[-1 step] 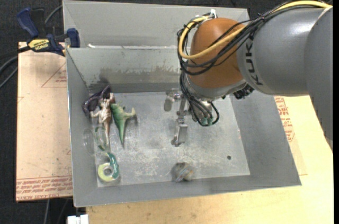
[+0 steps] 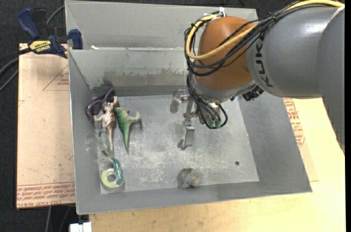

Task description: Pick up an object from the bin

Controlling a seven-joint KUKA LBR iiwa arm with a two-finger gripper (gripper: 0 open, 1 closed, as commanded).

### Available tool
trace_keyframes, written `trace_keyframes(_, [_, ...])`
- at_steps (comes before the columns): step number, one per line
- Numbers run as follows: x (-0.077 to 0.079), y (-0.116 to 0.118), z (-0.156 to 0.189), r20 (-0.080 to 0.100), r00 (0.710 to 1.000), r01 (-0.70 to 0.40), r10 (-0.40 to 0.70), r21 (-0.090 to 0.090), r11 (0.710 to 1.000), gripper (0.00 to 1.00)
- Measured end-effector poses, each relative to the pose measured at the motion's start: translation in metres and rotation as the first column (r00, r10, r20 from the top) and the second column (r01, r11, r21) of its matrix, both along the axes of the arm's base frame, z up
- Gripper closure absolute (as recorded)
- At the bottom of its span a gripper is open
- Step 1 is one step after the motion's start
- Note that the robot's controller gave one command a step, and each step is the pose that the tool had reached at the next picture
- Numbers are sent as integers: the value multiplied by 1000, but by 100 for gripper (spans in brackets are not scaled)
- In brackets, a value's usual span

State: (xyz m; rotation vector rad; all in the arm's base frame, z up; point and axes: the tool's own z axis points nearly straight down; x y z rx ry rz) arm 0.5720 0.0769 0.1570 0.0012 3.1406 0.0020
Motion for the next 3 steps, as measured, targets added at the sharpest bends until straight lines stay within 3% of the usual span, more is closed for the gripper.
trace_keyframes(1, [41, 89, -76, 1, 949, -315, 315, 2, 949, 0])
trace_keyframes(2, [48, 95, -14, 9, 977, -211, 211, 2, 977, 0])
trace_keyframes(3, [34, 128, -58, 3, 946, -324, 324, 4, 946, 0])
